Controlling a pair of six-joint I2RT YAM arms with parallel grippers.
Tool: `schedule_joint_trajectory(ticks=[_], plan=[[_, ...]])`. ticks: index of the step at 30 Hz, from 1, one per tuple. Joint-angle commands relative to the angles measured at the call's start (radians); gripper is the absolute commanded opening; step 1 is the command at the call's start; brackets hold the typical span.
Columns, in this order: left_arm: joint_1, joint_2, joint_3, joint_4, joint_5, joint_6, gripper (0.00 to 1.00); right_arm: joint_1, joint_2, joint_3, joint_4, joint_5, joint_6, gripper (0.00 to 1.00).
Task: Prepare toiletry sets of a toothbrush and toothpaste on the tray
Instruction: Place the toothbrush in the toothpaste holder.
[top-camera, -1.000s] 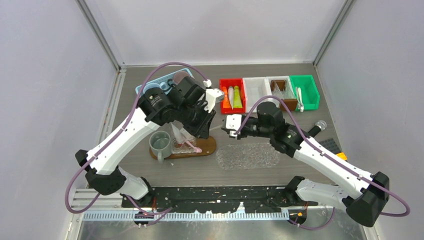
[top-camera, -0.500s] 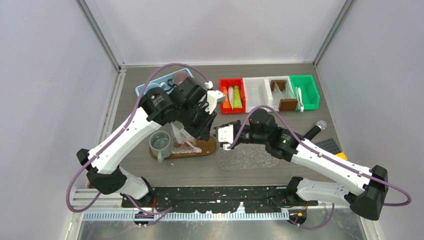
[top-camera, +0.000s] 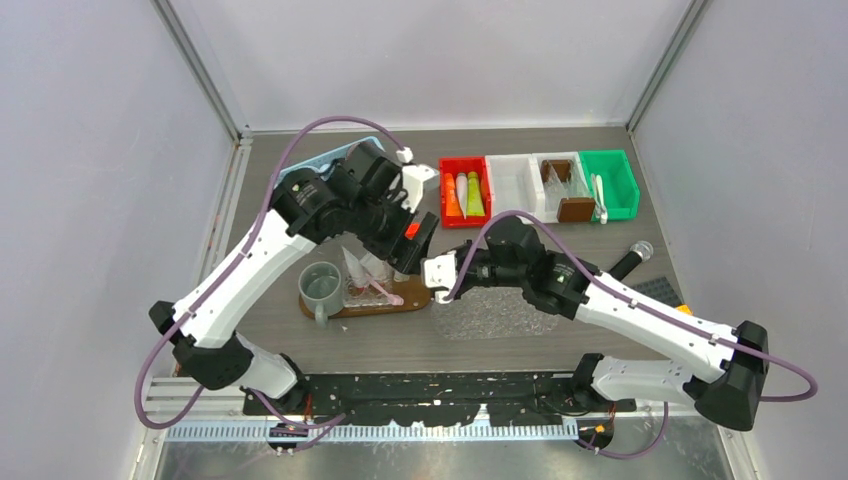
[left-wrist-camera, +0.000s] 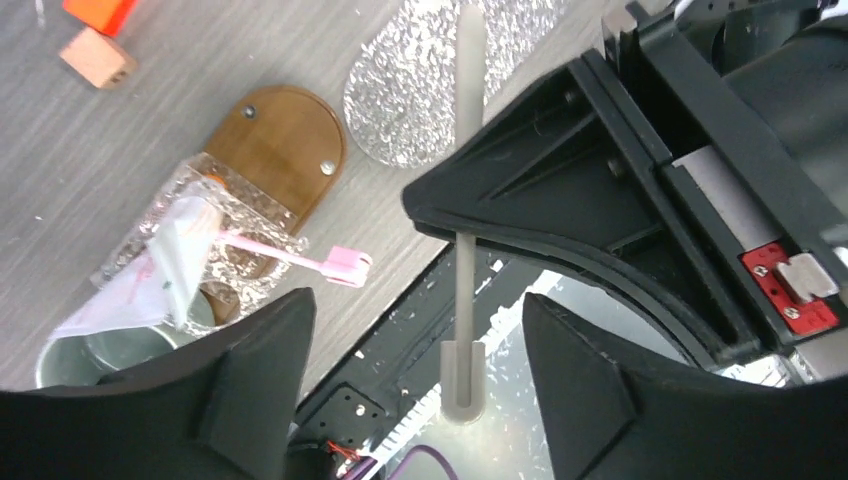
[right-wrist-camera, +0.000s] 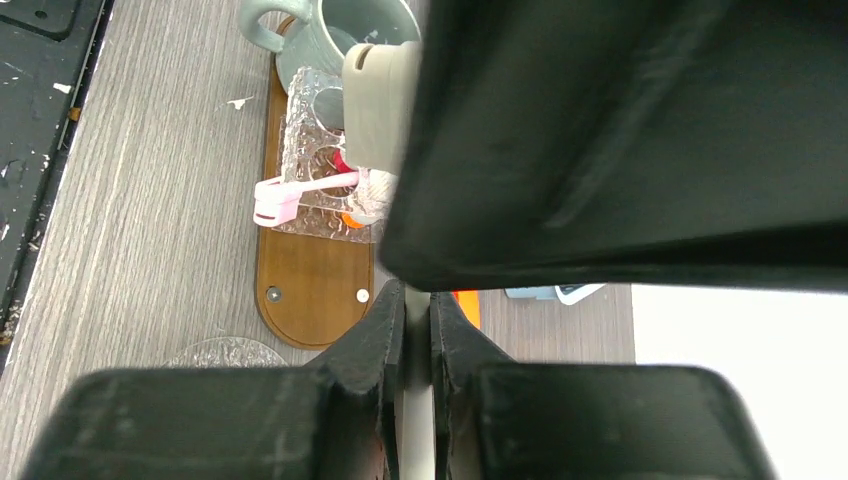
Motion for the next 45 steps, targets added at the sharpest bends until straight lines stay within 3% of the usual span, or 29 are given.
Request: schedule_joint_trajectory(ticks=[1,7,11,17,30,38,45], plan=[[0.077,-0.079,0.061,0.111,0.021,-0.026,0.84,0.006,0.012,0.041,0.017,-0.012,0.000,0.01],[0.312,-0.156,0.011,0.265,0.073,-0.089,0.87,0.006,0.035,0.040,0.068,-0.081,0.029,0.01],[0.517,-0.226,-0.143,0.397,0.093,-0.139,0.87,0.041,0.059,0.047,0.113,-0.116,0.025,0.01],[0.677,-0.385,-0.360,0.551,0.011,-0.135,0.87,0.105,0.143,0.098,0.182,-0.176,0.011,0.01],[0.698,-0.777,-0.825,0.774,-0.558,0.031,0.87,0.217,0.400,0.199,0.441,-0.341,0.020,0.01],[0.698,-0.971,-1.113,0.969,-0.663,0.030,0.87,0.219,0.525,0.200,0.637,-0.350,0.053,0.02],[0.698,-0.985,-1.174,0.998,-0.694,0.034,0.87,0.219,0.631,0.235,0.675,-0.364,0.060,0.02]])
